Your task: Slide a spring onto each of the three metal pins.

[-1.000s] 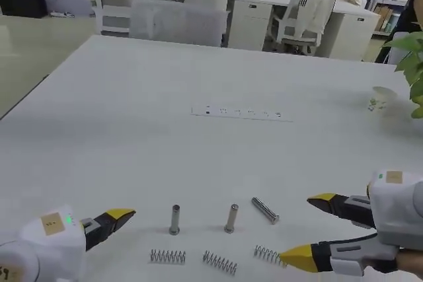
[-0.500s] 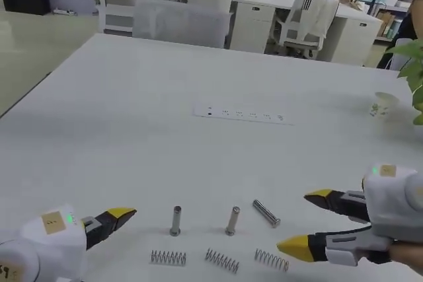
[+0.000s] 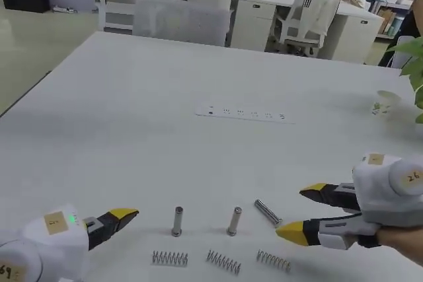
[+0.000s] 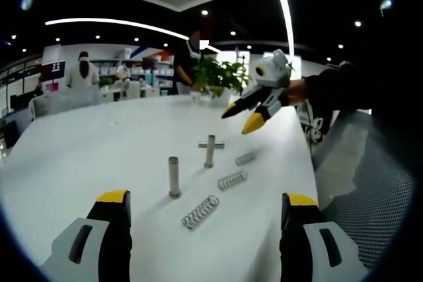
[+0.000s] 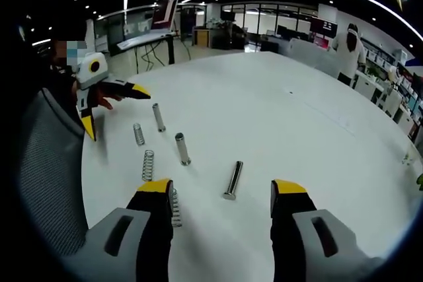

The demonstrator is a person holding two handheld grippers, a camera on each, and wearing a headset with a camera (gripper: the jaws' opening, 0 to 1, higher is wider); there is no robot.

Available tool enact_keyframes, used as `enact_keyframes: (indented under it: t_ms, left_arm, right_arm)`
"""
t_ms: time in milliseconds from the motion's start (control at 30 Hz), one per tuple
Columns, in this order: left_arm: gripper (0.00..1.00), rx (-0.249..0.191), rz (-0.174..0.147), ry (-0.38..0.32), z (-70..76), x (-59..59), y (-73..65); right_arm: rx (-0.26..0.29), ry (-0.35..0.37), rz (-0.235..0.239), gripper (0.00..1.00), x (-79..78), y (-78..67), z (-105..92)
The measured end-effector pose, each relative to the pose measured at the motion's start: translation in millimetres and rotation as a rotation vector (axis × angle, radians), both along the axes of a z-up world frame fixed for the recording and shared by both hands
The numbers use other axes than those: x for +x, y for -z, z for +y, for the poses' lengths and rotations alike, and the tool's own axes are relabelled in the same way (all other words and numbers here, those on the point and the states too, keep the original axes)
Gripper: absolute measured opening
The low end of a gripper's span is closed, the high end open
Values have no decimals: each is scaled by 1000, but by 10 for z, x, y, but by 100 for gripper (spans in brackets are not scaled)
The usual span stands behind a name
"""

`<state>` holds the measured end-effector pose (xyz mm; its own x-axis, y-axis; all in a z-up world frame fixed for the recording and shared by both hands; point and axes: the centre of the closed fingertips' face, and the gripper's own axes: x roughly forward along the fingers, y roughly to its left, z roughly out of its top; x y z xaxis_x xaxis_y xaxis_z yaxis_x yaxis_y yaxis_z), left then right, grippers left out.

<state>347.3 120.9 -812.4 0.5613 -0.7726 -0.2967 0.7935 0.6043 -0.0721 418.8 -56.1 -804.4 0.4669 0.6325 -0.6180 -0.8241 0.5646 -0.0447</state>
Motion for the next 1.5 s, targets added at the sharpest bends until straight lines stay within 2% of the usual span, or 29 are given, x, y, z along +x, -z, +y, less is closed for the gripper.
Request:
enact_keyframes:
  t_ms: [233,467,567,667,1033,1133,1500]
  left_arm:
    - [91,3,2,3,-15,1,5]
    - [91,6,4,-2,-10,2,12]
    - [91,5,3,-6,-6,1,9]
    - [90,4,4,-11,4,3,10]
    - [89,2,7,-23,13,5,15]
    - [89,2,7,-25,12,1,17]
    - [89,-2,5,-21,-11,-1,1]
  right_arm:
    - [-23,3,5,54,96,42,25]
    - [-59,-1,32,48,181,117,97]
    - [-75,2,41,43,242,146,134]
    - [-90,8,54,34,300,182,165]
    - [-170,30,130,18,418,373,237]
    - [-181,48,153,19,436,415,239]
    - [-226,97,216,10,493,504,251]
